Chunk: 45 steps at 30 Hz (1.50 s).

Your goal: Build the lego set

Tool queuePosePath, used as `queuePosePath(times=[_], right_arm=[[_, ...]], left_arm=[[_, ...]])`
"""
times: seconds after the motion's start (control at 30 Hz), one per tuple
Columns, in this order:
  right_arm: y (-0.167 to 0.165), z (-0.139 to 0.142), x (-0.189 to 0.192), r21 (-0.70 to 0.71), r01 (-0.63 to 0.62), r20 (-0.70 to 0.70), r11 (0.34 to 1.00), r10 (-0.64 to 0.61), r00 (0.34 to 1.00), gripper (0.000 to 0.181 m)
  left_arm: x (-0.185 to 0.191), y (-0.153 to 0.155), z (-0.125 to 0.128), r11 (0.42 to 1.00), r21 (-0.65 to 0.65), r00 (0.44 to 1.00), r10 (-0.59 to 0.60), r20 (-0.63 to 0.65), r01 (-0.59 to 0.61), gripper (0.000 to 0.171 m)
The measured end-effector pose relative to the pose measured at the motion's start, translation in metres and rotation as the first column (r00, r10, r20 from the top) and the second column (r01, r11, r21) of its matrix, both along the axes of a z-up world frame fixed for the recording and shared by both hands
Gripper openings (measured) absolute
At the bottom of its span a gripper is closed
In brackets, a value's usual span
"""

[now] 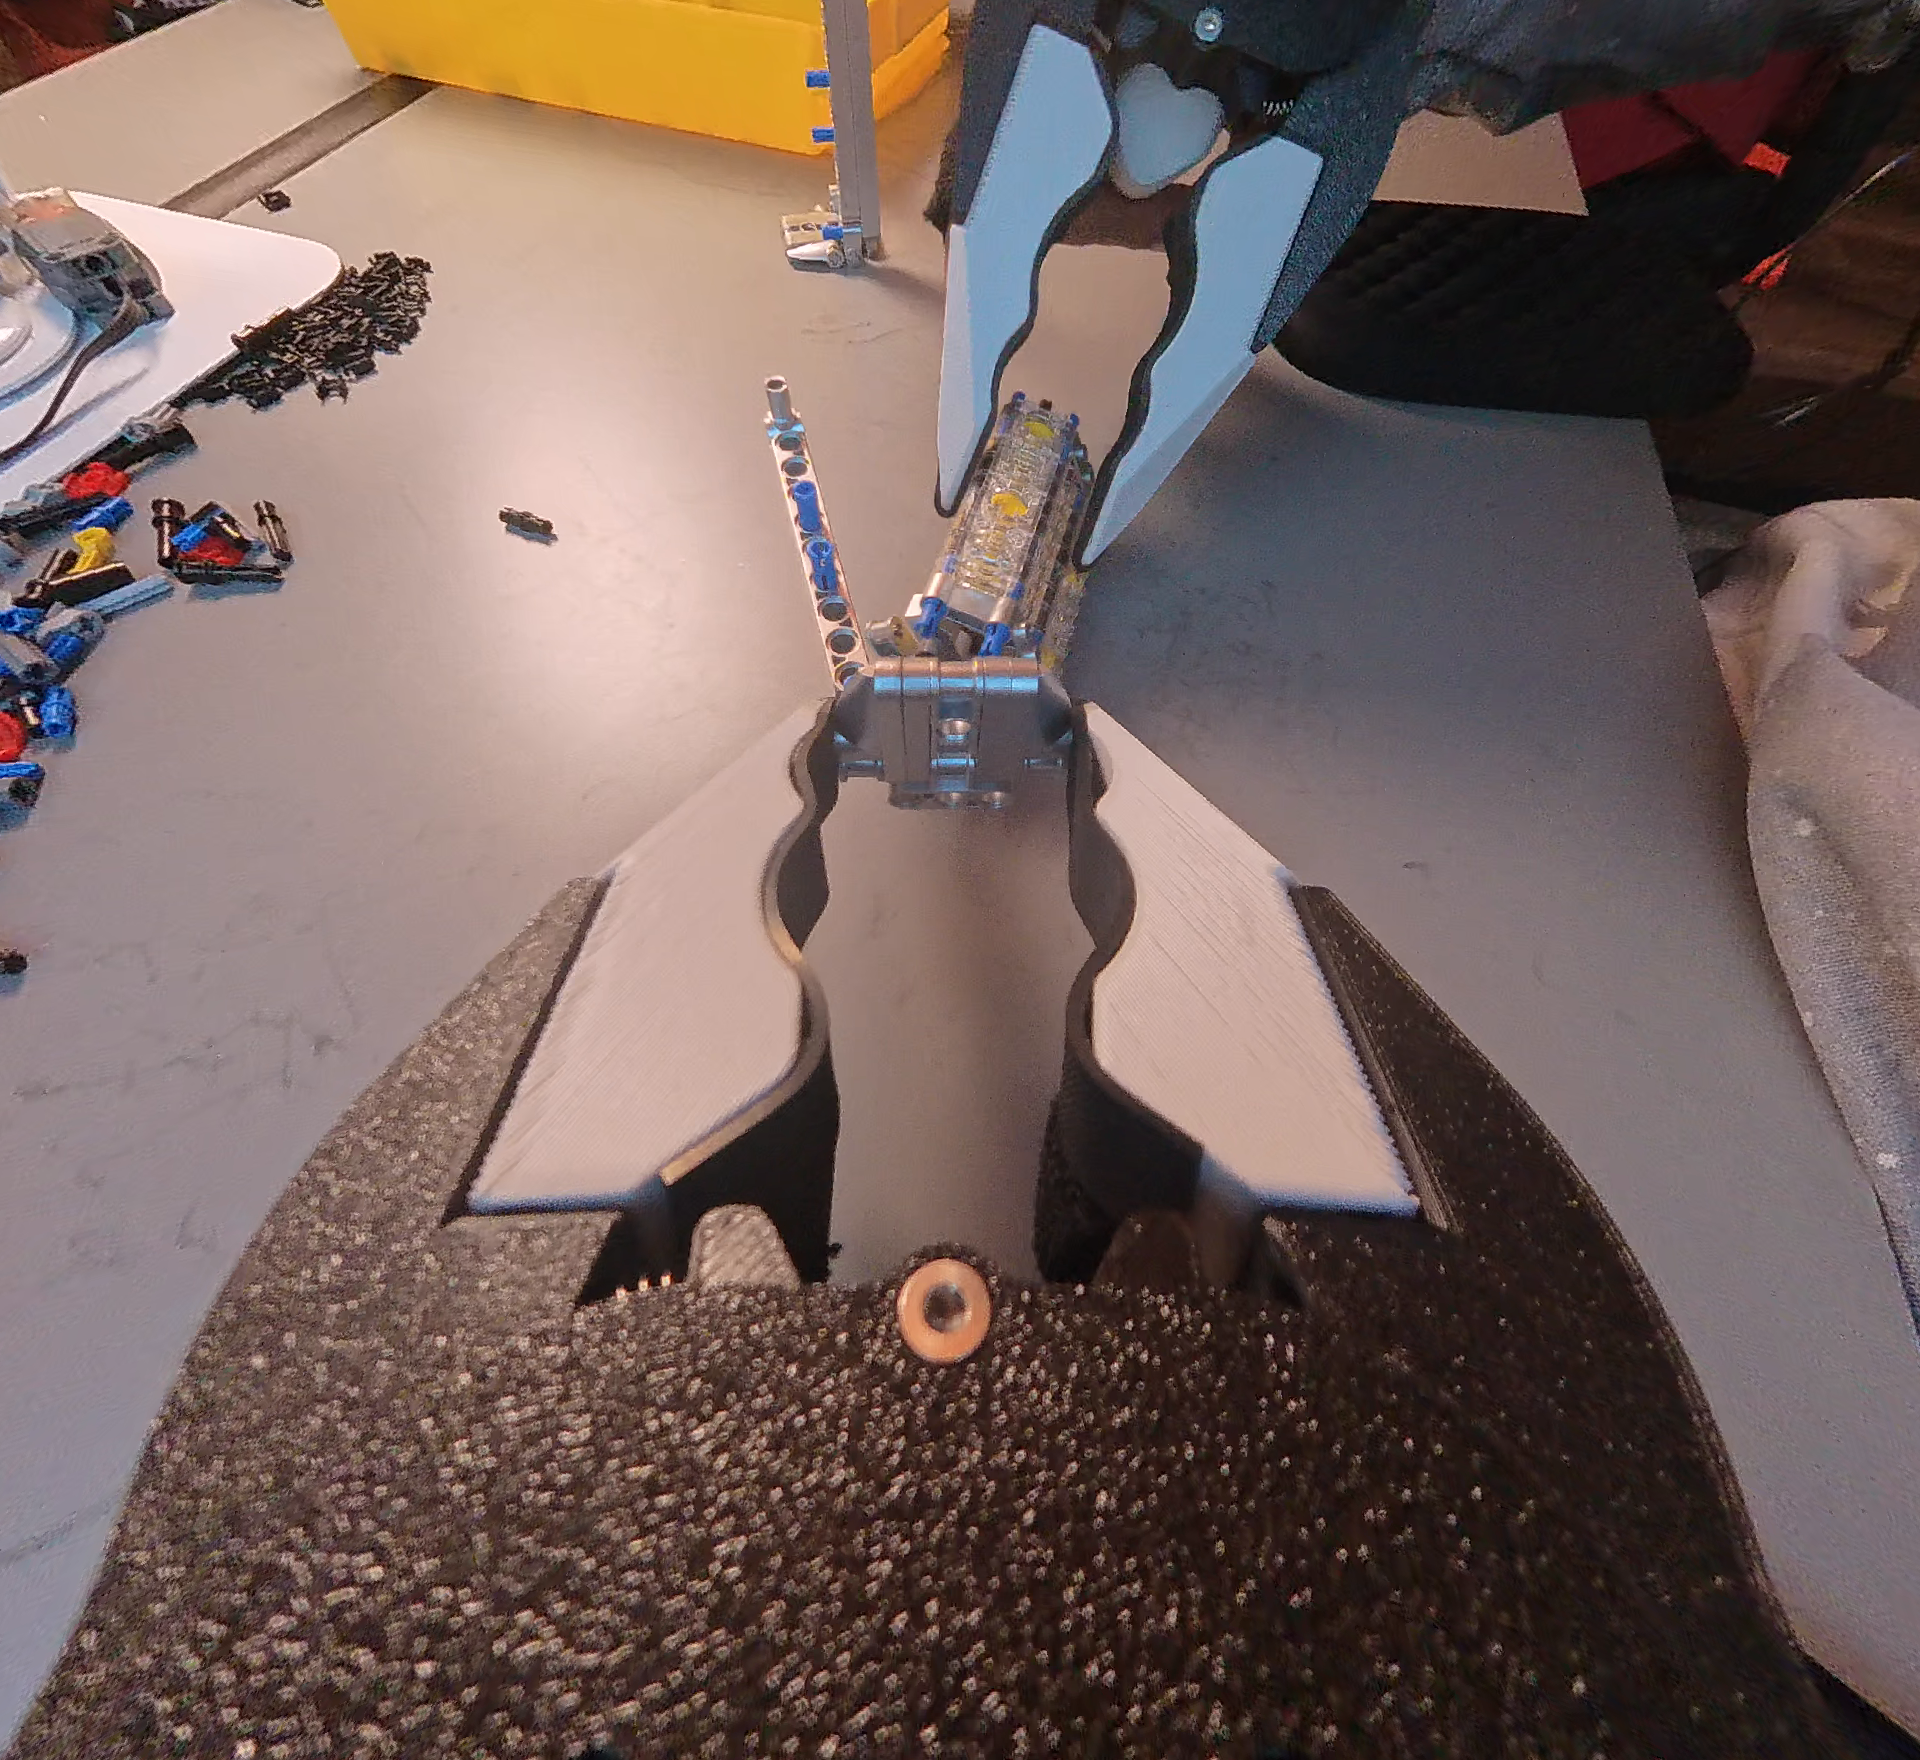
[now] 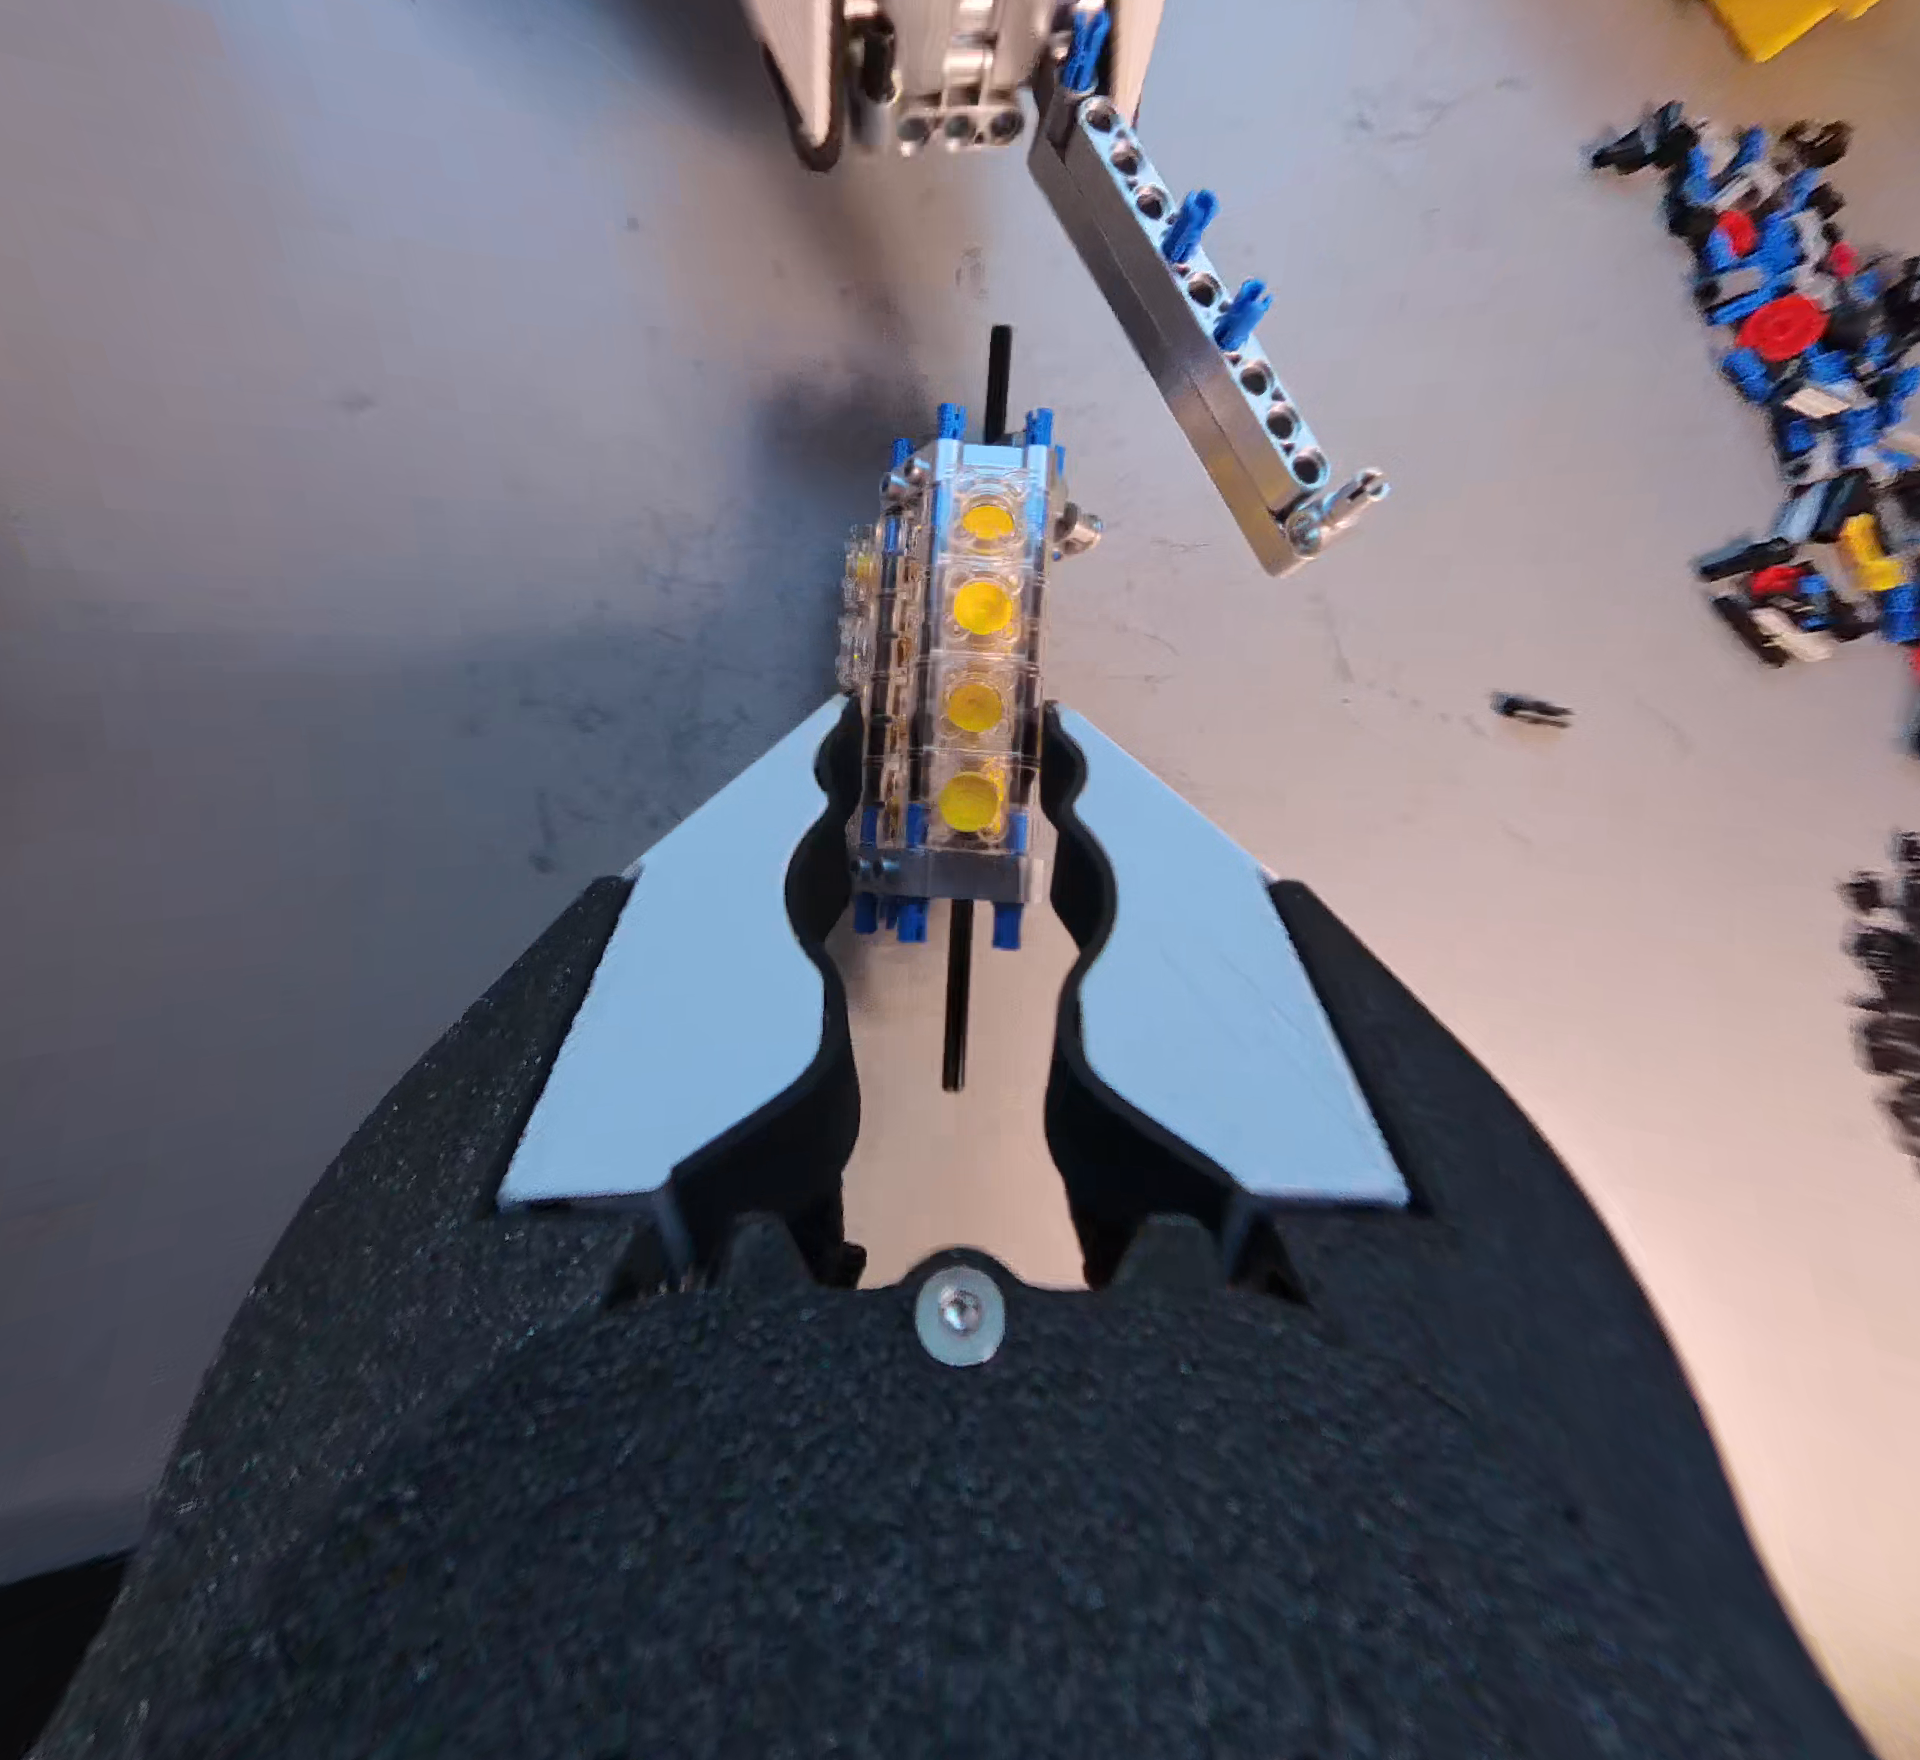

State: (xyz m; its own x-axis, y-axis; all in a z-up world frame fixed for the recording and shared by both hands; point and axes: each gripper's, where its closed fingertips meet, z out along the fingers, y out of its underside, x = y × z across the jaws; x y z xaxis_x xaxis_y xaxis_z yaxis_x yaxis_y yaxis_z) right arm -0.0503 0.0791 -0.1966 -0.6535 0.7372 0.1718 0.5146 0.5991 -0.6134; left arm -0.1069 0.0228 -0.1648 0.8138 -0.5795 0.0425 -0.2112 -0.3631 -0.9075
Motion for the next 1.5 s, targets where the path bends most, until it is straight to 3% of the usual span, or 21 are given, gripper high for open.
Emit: queuePosePath(times=[0.07, 0.13, 0.23, 0.33, 0.4, 0.53, 0.67, 0.87, 1.2, 1.5], right_arm=[[-0.009, 0.007, 0.002, -0.226, 0.022, 0.147, 0.974, 0.012, 0.989, 0.024], [-0.017, 0.005, 0.013, -0.414, 0.036, 0.345, 0.91, 0.12, 0.931, 0.024], [-0.013, 0.0, 0.004, -0.551, 0.12, 0.437, 0.826, 0.164, 0.884, 0.026], [-0.013, 0.004, -0.005, -0.591, 0.118, 0.401, 0.798, 0.164, 0.901, 0.032], [-0.014, 0.006, -0.008, -0.558, 0.083, 0.341, 0.825, 0.137, 0.93, 0.04], [-0.005, -0.001, -0.004, -0.331, 0.036, 0.199, 0.943, 0.032, 0.98, 0.062], [-0.004, -0.01, 0.004, -0.245, 0.079, 0.199, 0.966, -0.03, 0.98, 0.078], [-0.009, -0.013, 0.0, -0.229, 0.048, 0.165, 0.972, -0.01, 0.986, 0.054], [-0.018, -0.007, -0.009, 0.067, -0.055, -0.12, 0.996, 0.063, 0.991, 0.053], [-0.025, -0.006, -0.013, 0.074, -0.092, -0.178, 0.993, 0.104, 0.979, 0.053]], left_arm=[[0.002, 0.002, 0.001, 1.0, -0.002, 1.0, -0.007, 0.008, 0.007, 0.042], [0.005, 0.002, 0.003, 1.0, 0.008, 1.0, -0.02, 0.017, 0.02, 0.042], [0.009, -0.001, 0.006, 0.998, 0.037, 0.999, -0.049, 0.018, 0.048, 0.042], [0.012, -0.004, 0.008, 0.996, 0.058, 0.998, -0.062, 0.007, 0.061, 0.042], [0.012, -0.004, 0.008, 0.997, 0.059, 0.998, -0.059, 0.001, 0.058, 0.042], [0.01, -0.001, 0.005, 0.998, 0.031, 0.999, -0.049, 0.014, 0.048, 0.042], [0.006, 0.004, 0.003, 1.0, 0.01, 0.999, -0.027, 0.018, 0.027, 0.042], [0.001, 0.008, 0.005, 1.0, -0.001, 0.998, -0.022, 0.055, 0.022, 0.042], [0.009, 0.006, -0.003, 0.989, -0.085, 0.99, -0.117, 0.082, 0.124, 0.042], [0.015, 0.009, -0.013, 0.974, -0.162, 0.987, -0.148, 0.069, 0.157, 0.042]])
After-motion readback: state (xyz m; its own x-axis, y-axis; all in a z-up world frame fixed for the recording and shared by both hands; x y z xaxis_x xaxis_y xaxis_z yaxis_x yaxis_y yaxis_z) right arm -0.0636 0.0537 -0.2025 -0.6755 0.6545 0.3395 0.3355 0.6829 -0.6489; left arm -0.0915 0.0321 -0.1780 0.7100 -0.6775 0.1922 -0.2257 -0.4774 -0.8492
